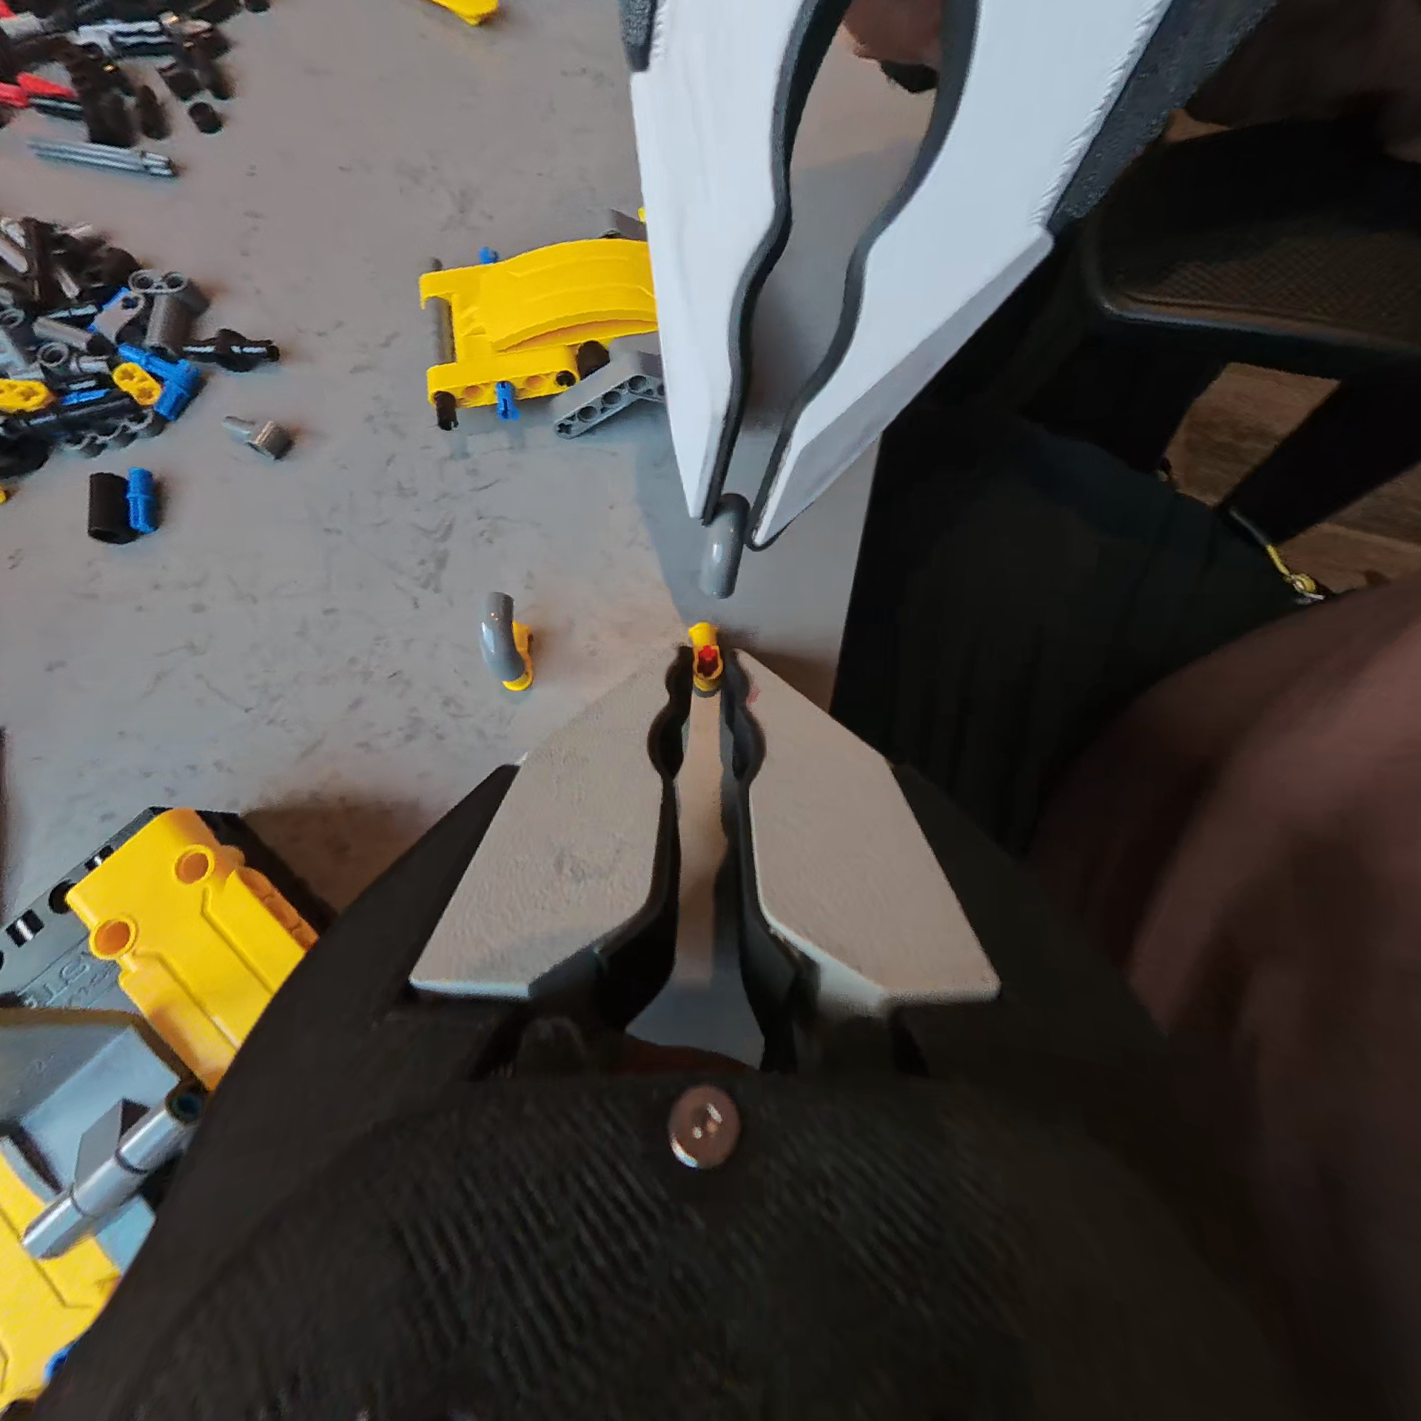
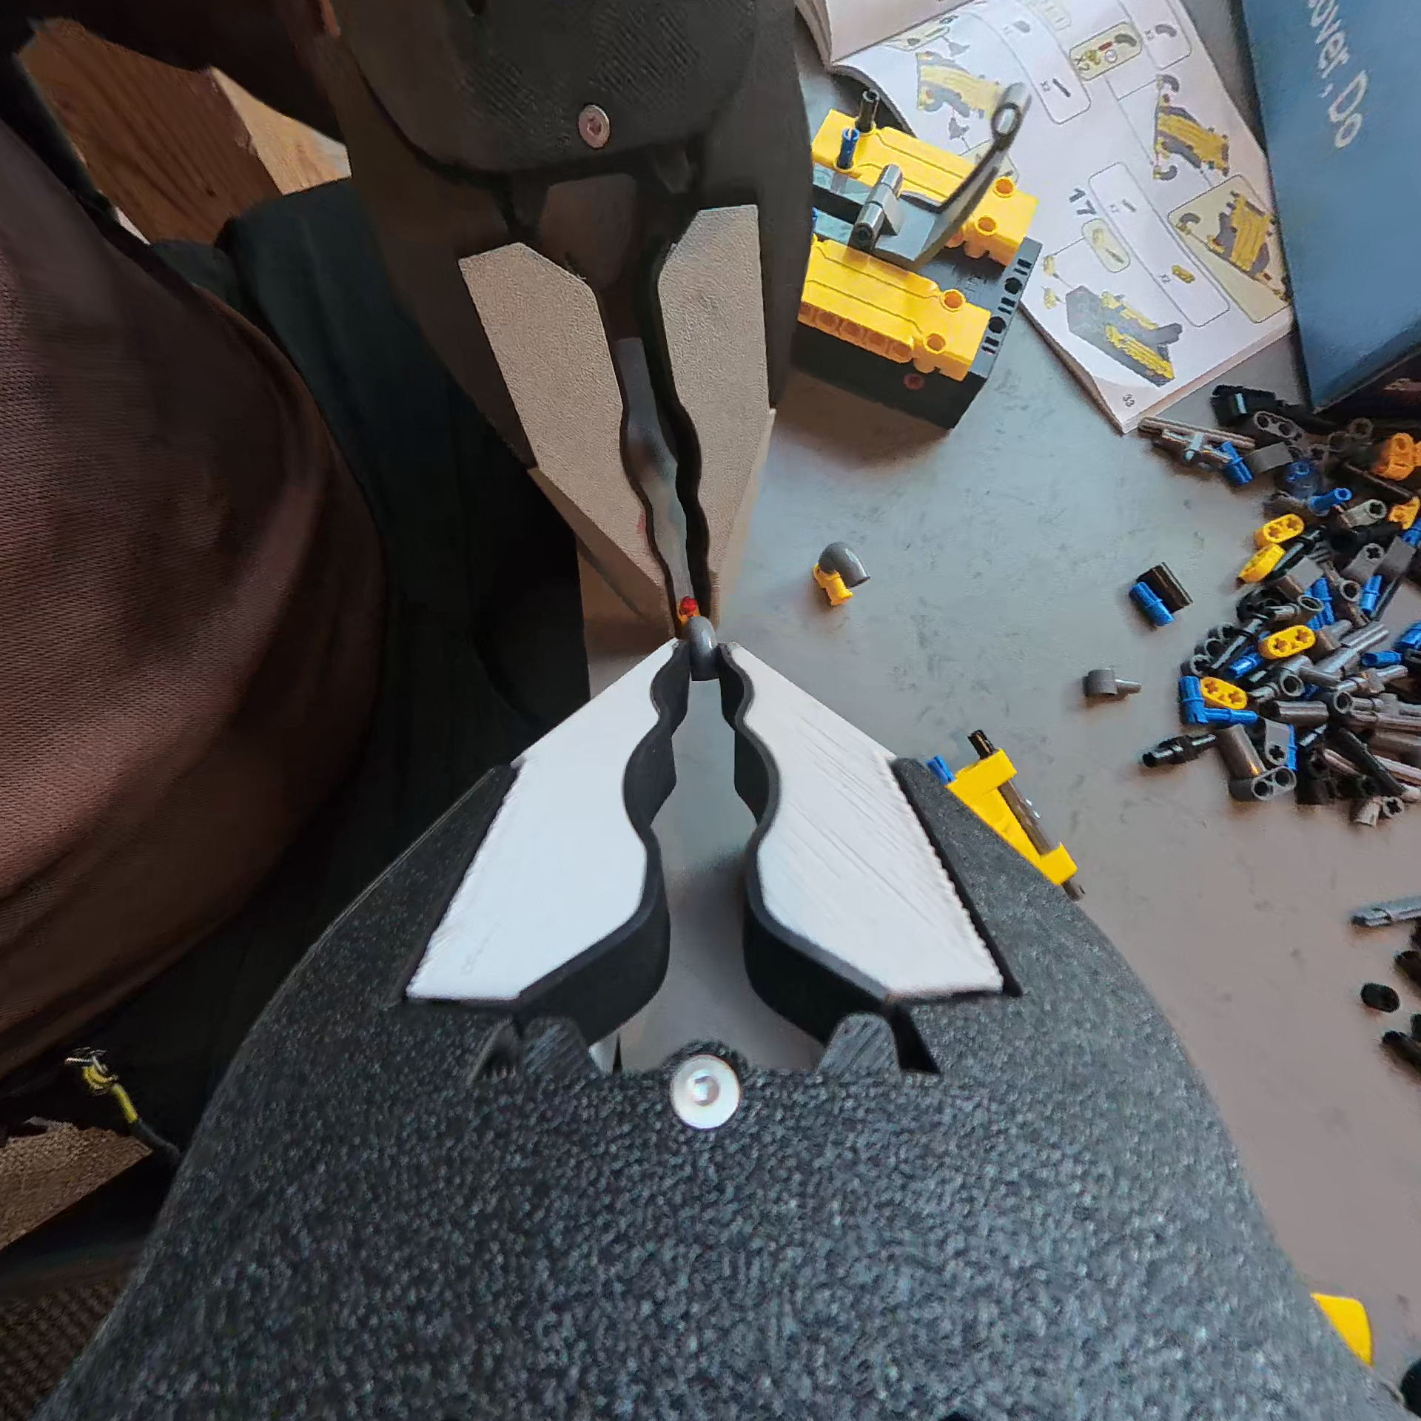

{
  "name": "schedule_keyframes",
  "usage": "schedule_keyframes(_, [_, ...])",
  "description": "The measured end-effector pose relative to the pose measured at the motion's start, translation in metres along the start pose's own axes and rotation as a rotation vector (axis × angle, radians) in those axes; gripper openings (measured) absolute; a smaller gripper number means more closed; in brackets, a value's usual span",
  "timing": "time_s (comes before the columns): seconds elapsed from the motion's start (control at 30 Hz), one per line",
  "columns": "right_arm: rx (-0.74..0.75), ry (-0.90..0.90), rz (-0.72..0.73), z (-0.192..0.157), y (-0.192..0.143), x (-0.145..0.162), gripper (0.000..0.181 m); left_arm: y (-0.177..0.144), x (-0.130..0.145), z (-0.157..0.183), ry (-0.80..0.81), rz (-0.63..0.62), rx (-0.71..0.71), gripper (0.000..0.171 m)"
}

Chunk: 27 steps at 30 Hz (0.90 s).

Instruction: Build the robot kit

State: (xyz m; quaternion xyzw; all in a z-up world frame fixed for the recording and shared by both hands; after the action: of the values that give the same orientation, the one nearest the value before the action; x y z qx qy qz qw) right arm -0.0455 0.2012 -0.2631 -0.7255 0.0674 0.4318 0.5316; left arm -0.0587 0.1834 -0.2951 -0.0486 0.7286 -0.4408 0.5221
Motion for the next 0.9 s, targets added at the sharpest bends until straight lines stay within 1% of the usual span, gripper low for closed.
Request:
schedule_keyframes(0.1, [-0.007,0.001,-0.039,-0.005,0.006,0.002,0.007,-0.002,0.002,0.003,0.045,-0.002,0.008,0.007])
schedule_keyframes(0.23, [0.009,-0.028,-0.083,-0.007,0.012,0.005,0.007,-0.004,0.003,0.004,0.063,-0.002,-0.010,0.012])
schedule_keyframes(0.47, [0.040,-0.088,-0.071,0.000,0.005,-0.004,0.007,-0.004,0.004,0.001,0.036,0.000,-0.023,0.009])
schedule_keyframes(0.53, [0.039,-0.114,-0.086,0.001,0.006,-0.005,0.007,-0.003,0.004,-0.001,0.023,-0.001,-0.023,0.005])
schedule_keyframes(0.7, [0.046,-0.173,-0.132,0.000,0.011,-0.005,0.007,-0.003,0.004,-0.002,0.021,-0.001,-0.031,0.004])
schedule_keyframes(0.9, [0.039,-0.202,-0.168,-0.002,0.013,-0.006,0.007,-0.003,0.004,-0.001,0.031,-0.001,-0.036,0.004])
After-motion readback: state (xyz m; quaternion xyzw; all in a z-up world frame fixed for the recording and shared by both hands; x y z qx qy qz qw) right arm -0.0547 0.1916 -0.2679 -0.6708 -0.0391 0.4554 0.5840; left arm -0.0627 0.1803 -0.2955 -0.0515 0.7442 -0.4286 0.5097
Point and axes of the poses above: each gripper's, where its closed fingertips meet, y out along the fingers, x out of its underside, z = x × y across the jaws, the point moved 1 cm from there along -y, back along the fingers, and after that the axes turned 9 degrees about y, right-handed, at the moved point
